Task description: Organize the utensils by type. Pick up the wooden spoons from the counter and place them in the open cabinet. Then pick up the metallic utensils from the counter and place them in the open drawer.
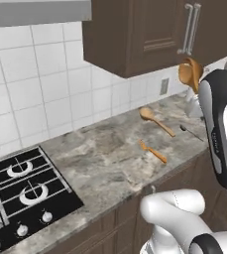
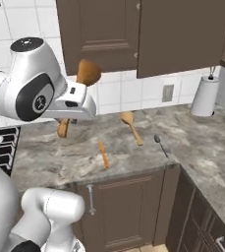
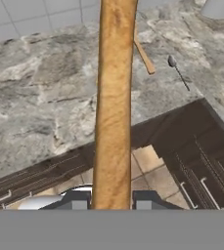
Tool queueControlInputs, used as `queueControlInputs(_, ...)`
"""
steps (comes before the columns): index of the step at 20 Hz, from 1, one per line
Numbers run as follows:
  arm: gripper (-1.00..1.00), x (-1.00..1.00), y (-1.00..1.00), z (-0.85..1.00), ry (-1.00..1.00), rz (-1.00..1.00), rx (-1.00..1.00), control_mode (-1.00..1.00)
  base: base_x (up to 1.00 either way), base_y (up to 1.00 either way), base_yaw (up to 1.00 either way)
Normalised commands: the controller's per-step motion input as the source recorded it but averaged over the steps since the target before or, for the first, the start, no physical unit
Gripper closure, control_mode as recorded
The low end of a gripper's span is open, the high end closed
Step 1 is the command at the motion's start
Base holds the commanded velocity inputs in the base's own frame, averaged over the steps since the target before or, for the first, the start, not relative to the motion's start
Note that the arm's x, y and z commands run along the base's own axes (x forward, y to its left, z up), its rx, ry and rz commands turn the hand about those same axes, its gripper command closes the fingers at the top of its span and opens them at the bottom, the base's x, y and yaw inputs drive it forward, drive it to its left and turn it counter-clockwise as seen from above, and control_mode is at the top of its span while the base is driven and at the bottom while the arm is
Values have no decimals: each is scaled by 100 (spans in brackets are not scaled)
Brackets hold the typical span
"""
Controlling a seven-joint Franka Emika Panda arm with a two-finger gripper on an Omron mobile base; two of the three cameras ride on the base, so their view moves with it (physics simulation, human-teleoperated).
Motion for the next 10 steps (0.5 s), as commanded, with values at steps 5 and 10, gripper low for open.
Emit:
queueControlInputs(5,100,0,0,0,0,0,0,100,-44,27,-62)
queueControlInputs(10,100,0,0,0,0,0,0,100,-24,2,-61)
